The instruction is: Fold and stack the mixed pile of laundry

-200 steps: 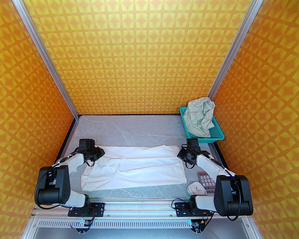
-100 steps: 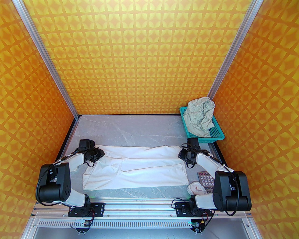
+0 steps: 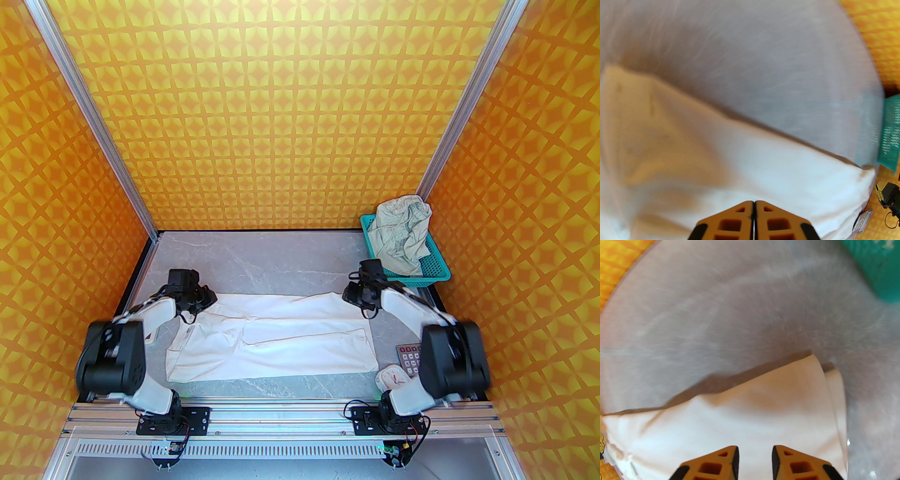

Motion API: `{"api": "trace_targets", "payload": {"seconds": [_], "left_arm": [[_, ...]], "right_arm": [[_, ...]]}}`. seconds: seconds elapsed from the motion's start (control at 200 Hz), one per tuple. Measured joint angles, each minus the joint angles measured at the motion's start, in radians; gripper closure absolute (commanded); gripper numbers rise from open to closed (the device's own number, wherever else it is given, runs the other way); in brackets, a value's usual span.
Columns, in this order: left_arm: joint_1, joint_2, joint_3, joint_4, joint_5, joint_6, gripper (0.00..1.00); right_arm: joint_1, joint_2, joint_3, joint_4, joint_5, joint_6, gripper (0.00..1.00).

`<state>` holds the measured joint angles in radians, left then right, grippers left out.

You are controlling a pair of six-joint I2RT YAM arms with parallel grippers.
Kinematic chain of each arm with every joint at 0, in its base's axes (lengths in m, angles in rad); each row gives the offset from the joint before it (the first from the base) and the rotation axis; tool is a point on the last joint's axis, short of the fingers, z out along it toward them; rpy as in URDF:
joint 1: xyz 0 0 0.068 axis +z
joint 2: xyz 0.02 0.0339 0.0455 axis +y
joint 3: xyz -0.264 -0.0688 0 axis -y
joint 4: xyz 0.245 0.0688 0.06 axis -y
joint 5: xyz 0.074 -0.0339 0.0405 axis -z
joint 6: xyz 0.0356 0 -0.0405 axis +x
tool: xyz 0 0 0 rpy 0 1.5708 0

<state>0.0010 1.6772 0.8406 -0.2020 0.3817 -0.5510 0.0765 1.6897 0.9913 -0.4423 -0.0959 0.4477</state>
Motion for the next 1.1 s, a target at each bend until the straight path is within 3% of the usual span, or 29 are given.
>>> {"api": "trace_targets", "payload": {"seconds": [0.12,0.545,0.71,0.8,0.99,1.1], "left_arm": [[0.0,0.074,0.046,0.009,-0.015,-0.014,1.0],[0.064,0.152,0.129,0.052,-0.03,-0.044,1.0],[0.068,0.139,0.14,0.026,-0.045,-0.036,0.96],[0.063,0.077,0.139,-0.016,-0.054,-0.024,0.91],[0.021,-0.246,0.053,-0.077,-0.106,-0.017,0.93],[-0.011,-0.401,-0.043,-0.129,-0.127,-0.019,0.96]], "right_arm": [[-0.014,0.085,0.023,0.006,0.013,0.0,0.78],[-0.073,0.147,0.107,-0.009,0.026,0.0,0.75],[-0.077,0.138,0.12,-0.041,0.035,-0.008,0.67],[-0.082,0.084,0.118,-0.073,0.037,-0.009,0.66],[-0.047,-0.129,0.076,-0.085,0.037,-0.013,0.65],[-0.012,-0.154,0.037,-0.086,0.034,-0.017,0.65]]}}
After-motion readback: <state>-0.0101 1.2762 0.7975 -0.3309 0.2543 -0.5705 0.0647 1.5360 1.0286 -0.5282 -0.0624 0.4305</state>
